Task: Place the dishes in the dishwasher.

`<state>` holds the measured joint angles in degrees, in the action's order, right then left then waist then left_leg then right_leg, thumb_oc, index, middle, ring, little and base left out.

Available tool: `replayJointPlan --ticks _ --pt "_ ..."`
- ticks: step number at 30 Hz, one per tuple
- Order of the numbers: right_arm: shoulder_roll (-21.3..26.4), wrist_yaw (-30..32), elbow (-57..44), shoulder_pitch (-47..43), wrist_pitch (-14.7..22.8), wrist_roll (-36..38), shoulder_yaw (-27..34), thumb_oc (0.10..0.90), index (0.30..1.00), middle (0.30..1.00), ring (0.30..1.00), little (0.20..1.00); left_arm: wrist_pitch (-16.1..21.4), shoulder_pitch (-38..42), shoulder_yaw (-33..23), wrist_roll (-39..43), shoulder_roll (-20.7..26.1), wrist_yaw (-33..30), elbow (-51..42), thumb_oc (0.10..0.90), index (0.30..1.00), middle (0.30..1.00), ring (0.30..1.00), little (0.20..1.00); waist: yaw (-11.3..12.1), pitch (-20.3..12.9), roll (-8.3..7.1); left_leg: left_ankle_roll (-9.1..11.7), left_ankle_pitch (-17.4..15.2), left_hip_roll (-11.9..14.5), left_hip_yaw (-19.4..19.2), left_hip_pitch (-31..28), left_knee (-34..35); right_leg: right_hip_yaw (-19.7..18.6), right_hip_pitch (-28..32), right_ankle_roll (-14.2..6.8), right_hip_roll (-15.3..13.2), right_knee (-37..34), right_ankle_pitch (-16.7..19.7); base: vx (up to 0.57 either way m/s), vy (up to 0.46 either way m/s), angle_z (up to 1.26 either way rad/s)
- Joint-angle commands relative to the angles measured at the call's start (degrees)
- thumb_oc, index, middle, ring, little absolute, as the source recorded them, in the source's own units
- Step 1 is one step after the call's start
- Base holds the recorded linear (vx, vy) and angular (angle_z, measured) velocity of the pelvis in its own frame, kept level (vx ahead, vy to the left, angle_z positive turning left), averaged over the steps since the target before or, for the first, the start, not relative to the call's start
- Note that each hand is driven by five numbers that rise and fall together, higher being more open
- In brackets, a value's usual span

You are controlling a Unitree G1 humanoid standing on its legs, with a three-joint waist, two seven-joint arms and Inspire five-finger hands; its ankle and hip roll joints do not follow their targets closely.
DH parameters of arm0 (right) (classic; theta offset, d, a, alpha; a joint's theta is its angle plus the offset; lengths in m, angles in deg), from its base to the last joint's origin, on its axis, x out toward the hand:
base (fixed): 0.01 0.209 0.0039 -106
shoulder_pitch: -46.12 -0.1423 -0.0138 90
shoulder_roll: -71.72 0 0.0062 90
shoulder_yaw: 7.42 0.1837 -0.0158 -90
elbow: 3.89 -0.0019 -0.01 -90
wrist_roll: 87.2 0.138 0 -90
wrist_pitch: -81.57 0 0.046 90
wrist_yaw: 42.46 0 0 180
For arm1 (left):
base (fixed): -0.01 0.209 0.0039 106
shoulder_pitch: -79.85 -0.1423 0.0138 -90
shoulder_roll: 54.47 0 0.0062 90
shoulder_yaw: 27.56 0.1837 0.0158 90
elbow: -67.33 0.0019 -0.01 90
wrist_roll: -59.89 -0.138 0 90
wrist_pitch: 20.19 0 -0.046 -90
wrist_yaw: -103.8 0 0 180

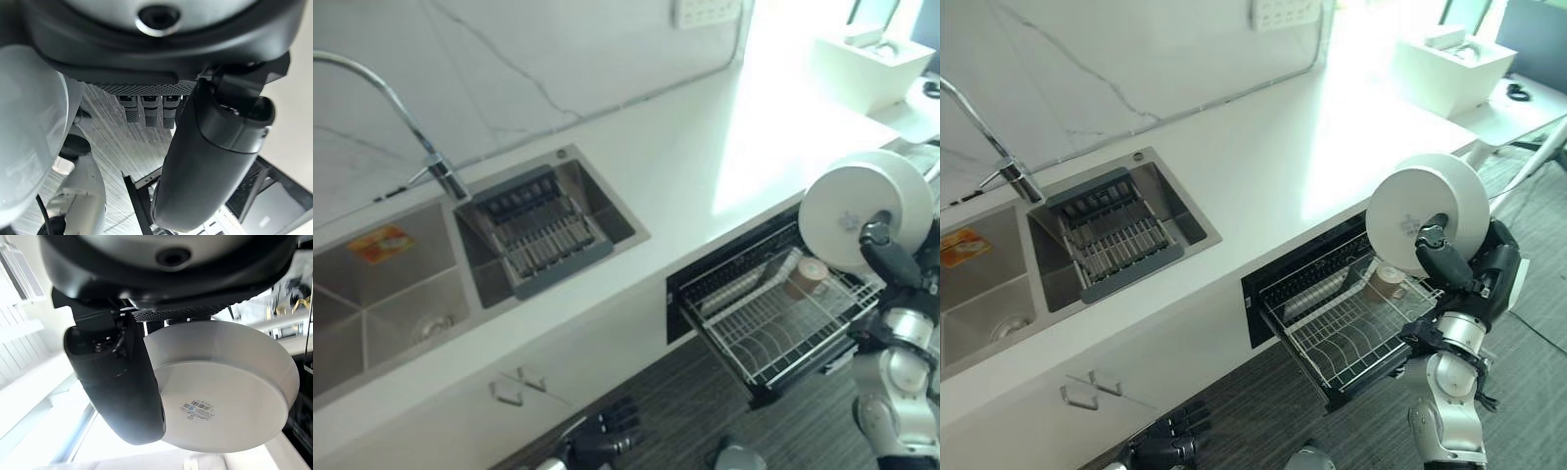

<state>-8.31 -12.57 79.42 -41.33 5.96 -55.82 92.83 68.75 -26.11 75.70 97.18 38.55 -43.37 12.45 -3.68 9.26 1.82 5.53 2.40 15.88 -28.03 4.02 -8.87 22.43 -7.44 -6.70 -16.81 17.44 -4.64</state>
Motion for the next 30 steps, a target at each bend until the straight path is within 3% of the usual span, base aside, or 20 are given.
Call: replayJointPlan --ticks 1,6,7,13,16,17,22,30 --pt "2.75 2.45 -4.49 -6.08 3.47 -5.66 8.97 0.400 0.300 0.300 0.300 0.300 2.88 0.22 0.29 -2.75 -1.28 -2.50 0.86 0.800 0.900 0.900 0.900 0.900 -0.60 0.82 0.17 1.87 -12.76 3.11 -2.19 -4.52 -8.32 1.23 2.67 -3.05 -0.27 -0.25 -2.82 0.00 -0.028 -0.08" --pt "3.67 10.11 -1.73 -5.91 -2.44 -18.19 9.21 0.400 0.300 0.300 0.300 0.300 4.76 0.27 -1.97 -4.36 -3.99 -4.97 6.77 0.800 0.900 0.900 0.900 0.900 -0.41 1.38 -0.14 1.80 -12.93 2.98 -1.82 -4.38 -8.32 1.19 1.64 -3.31 -0.62 -0.25 -1.87 -0.01 -0.015 -0.01" --pt "4.84 14.34 0.16 -6.13 -6.75 -24.22 8.62 0.400 0.300 0.300 0.300 0.300 4.94 0.42 -2.89 -3.22 -4.75 -5.69 8.42 0.800 0.900 0.900 0.900 0.900 -0.19 1.50 0.03 1.78 -13.02 2.93 -1.78 -4.35 -8.32 1.18 1.36 -3.40 -0.76 -0.25 -1.72 0.00 0.000 0.00" --pt "7.60 16.72 5.21 -7.22 -15.77 -31.47 5.55 0.400 0.300 0.300 0.300 0.300 5.37 1.01 -5.78 -3.08 -6.50 -8.18 11.37 0.800 0.900 0.900 0.900 0.900 1.00 1.69 0.41 1.85 -12.88 2.89 -1.70 -4.51 -8.32 1.54 1.52 -3.38 -1.33 -0.25 -1.65 -0.01 0.000 -0.03" --pt "7.99 15.74 8.02 -8.29 -17.34 -33.76 3.26 0.400 0.300 0.300 0.300 0.300 5.32 1.44 -6.64 -4.02 -6.68 -9.09 12.15 0.800 0.900 0.900 0.900 0.900 1.67 1.53 0.47 1.83 -12.88 2.76 -1.47 -4.56 -8.32 1.98 1.72 -3.45 -1.62 -0.25 -1.58 0.00 0.000 0.00" --pt "8.93 14.77 10.50 -9.92 -18.66 -39.27 0.34 0.400 0.300 0.300 0.300 0.300 5.23 1.80 -7.22 -5.44 -6.62 -10.20 12.60 0.800 0.900 0.900 0.900 0.900 2.58 1.24 0.54 1.93 -12.81 2.74 -1.22 -4.63 -8.32 2.54 2.12 -3.51 -1.96 -0.25 -1.65 0.00 0.000 0.00" --pt "10.19 14.12 13.65 -11.61 -20.17 -42.57 -2.61 0.400 0.300 0.300 0.300 0.300 4.99 1.75 -7.93 -6.34 -6.33 -11.15 13.09 0.800 0.900 0.900 0.900 0.900 3.74 0.77 0.65 1.95 -12.79 2.47 -0.58 -4.64 -8.32 3.21 2.76 -3.47 -2.17 -0.25 -1.88 0.01 -0.001 0.07" --pt "12.41 12.75 17.46 -14.61 -20.05 -49.19 -6.38 0.400 0.300 0.300 0.300 0.300 4.97 1.71 -8.98 -7.15 -5.91 -13.24 13.13 0.800 0.900 0.900 0.900 0.900 5.38 0.50 0.64 2.12 -12.80 2.25 0.27 -4.56 -8.32 4.66 3.43 -3.52 -2.62 -0.25 -1.87 0.00 0.003 0.13"
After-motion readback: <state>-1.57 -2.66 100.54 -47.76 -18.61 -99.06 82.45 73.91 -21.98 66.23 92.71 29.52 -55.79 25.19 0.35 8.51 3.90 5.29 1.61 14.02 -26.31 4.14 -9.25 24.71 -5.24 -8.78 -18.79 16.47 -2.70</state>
